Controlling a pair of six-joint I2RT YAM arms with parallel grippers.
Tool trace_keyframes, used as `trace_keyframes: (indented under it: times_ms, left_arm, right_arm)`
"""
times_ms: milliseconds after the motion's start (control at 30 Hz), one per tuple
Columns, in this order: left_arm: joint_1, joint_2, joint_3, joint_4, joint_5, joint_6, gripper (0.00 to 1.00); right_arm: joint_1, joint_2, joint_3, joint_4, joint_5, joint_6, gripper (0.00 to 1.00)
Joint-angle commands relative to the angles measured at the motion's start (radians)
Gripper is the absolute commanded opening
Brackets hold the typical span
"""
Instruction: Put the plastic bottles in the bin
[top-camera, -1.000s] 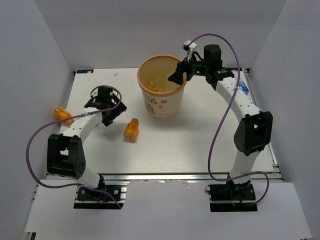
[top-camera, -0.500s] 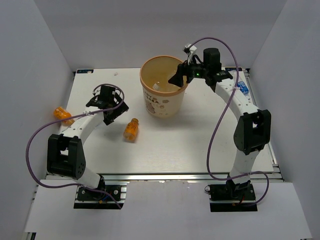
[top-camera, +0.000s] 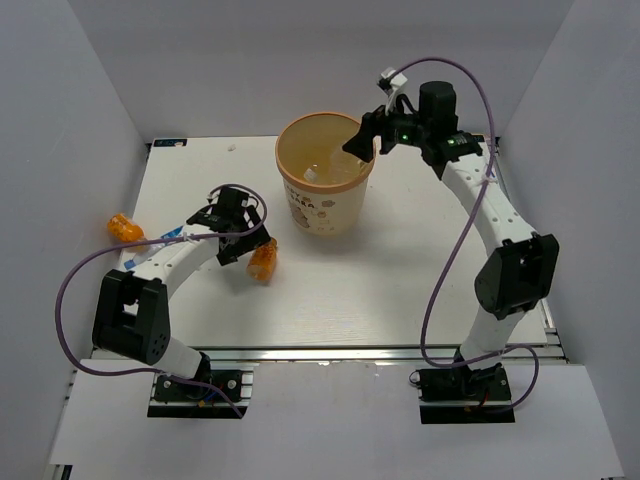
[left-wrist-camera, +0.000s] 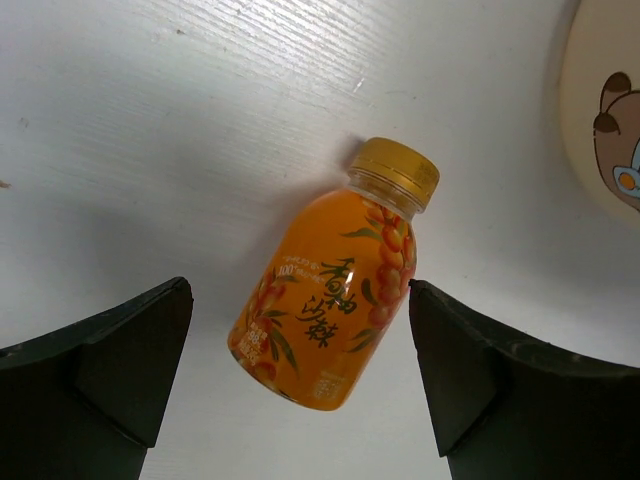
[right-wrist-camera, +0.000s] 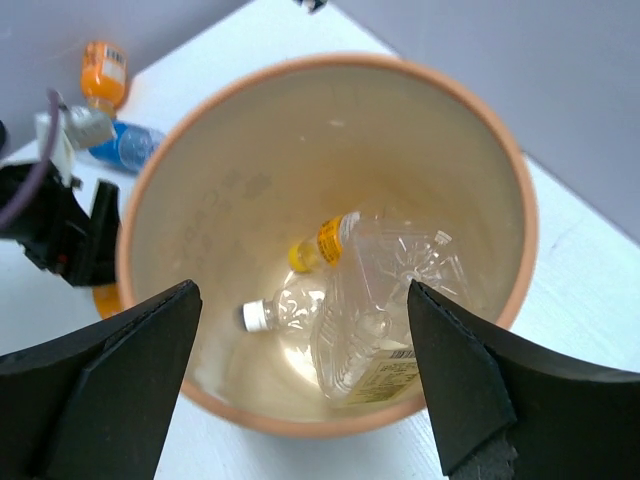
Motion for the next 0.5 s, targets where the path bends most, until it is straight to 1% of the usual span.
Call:
trace_keyframes:
  times_ms: [0, 33, 67, 100, 133, 200, 233, 267, 333, 367, 433, 467]
  left_arm:
    - [-0.025, -0.047, -0.016, 0.013, -0.007, 0.04, 0.98]
    - [-0.028, -0.044, -0.021, 0.017, -0.001, 0.047, 0.98]
    - [-0.04, -0.038, -0.024, 0.026, 0.008, 0.051, 0.98]
    - [-0.046, -0.033, -0.03, 0.033, 0.02, 0.054, 0.98]
    - [-0.061, -0.021, -0.032, 0.037, 0.024, 0.059, 0.98]
    - [-0.072, -0.01, -0.042, 0.043, 0.022, 0.062, 0.98]
    - [-0.075, -0.005, -0.049, 0.046, 0.027, 0.065, 0.98]
    - [-0.078, -0.001, -0.055, 0.051, 0.033, 0.065, 0.96]
    - [-0.08, 0.001, -0.073, 0.048, 0.031, 0.064, 0.92]
    - [-0.082, -0.007, -0.082, 0.054, 0.03, 0.062, 0.89]
    - [-0.083, -0.018, -0.12, 0.077, 0.018, 0.057, 0.87]
    - [-0.083, -0.016, -0.127, 0.088, 0.011, 0.056, 0.8]
  right_arm:
    - [-0.004, -0.126, 0.039, 0.003, 0.048, 0.029, 0.88]
    - [-0.004, -0.149, -0.003, 0.013, 0.074, 0.043, 0.88]
    - [-0.005, -0.196, -0.03, 0.022, 0.132, 0.051, 0.89]
    - [-0.007, -0.223, -0.059, 0.043, 0.16, 0.095, 0.89]
    - [-0.01, -0.276, -0.121, 0.059, 0.211, 0.115, 0.89]
    - [-0.033, -0.332, -0.195, 0.098, 0.226, 0.17, 0.89]
    - [-0.045, -0.361, -0.232, 0.144, 0.226, 0.187, 0.89]
    - [-0.073, -0.41, -0.302, 0.166, 0.23, 0.203, 0.89]
    - [-0.105, -0.462, -0.349, 0.187, 0.242, 0.243, 0.89]
    - [-0.14, -0.476, -0.379, 0.188, 0.243, 0.258, 0.89]
    - [-0.183, -0.51, -0.415, 0.195, 0.236, 0.291, 0.89]
    - [-0.194, -0.519, -0.454, 0.201, 0.233, 0.302, 0.89]
